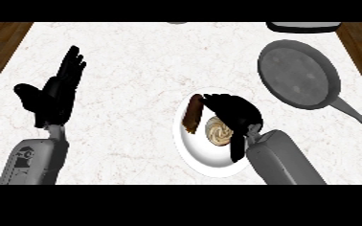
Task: Pick the cupcake from the plate and place it in the pan
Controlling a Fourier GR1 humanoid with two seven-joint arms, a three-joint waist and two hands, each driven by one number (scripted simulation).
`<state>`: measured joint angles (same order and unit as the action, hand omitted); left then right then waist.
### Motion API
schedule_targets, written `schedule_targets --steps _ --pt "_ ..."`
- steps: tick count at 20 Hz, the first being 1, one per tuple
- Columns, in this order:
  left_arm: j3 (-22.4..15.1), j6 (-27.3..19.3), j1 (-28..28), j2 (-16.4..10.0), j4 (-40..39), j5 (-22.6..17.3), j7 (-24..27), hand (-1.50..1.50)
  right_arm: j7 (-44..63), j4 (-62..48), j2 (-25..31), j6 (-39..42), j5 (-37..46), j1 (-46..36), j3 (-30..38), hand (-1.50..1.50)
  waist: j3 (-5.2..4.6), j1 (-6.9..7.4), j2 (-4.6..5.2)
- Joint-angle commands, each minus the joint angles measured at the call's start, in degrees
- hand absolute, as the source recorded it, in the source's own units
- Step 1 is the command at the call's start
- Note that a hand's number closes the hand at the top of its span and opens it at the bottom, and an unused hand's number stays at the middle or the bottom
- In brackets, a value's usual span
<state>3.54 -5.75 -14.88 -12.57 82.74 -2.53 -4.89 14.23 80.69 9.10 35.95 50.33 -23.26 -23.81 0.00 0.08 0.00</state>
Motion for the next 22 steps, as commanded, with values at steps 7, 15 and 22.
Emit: schedule_targets --steps 7,15,22 --pt "0.51 0.94 0.82 1.42 -1.84 1.20 2.26 0.00 -5.79 -4.12 -3.61 2.85 1.49 -0.34 -1.35 1.50 -0.01 -0.04 0.02" --pt "3.56 2.57 -2.02 0.03 -2.19 -0.36 -0.11 0.00 -11.55 -5.35 -2.53 -2.53 6.93 2.07 -2.25 1.50 -0.01 -0.17 -0.01" --pt "0.00 1.94 1.08 1.61 1.22 1.96 0.46 0.00 17.62 -14.62 -8.93 -12.79 3.45 -6.68 12.78 1.50 -0.09 1.71 0.43"
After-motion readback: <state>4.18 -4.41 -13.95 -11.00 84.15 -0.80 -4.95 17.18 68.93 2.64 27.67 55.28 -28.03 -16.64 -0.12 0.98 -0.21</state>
